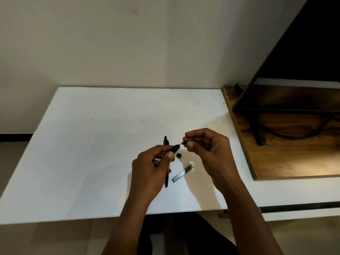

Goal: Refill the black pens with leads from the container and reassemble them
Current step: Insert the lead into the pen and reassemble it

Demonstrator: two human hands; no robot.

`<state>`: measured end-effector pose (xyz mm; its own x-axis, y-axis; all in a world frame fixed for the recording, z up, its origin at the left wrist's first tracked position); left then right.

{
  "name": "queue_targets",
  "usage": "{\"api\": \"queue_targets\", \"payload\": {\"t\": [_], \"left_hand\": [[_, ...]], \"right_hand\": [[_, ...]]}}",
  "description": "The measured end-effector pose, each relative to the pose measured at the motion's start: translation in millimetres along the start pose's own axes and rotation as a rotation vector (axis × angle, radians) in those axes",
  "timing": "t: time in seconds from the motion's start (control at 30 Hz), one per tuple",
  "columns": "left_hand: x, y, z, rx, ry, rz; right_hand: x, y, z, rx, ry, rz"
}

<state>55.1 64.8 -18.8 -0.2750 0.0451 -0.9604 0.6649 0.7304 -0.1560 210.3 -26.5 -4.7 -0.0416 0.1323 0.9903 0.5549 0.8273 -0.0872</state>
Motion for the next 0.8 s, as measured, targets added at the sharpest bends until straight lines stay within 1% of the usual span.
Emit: {"api": "queue_targets", "payload": {"t": [0.1,0.5,0.63,0.8], "left_hand": [[-0.5,-0.4,0.3,0.007,0.015,0.007],[-2.4,-0.9,3.4,0.037,0.019,0.014],[-3.3,-0.6,2.3,0.05,-0.01,0.01],[-4.3,-2.0,2.8,0.06,-0.09,0.001]], "right_hand": [[1.9,-0.6,-0.4,0.007,-0.041,-0.01],[4.6,-0.2,1.9,0.032,-0.066,-0.022],[3.0,0.0,2.5,0.063,0.0,-0.009],[0.0,-1.3,3.9,0.104,0.179,0.018]]}}
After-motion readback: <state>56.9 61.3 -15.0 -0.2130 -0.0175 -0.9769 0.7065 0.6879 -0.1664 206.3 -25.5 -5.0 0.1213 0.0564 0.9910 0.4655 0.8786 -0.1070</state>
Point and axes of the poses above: each hand's wrist, its own y-axis towards the middle knuckle, its own z-axis out of the palm, x = y × z, the point moved 7 cm from there along y, towards the middle knuckle, and after that the axes turned 10 degrees about x, right-handed, at the moved point
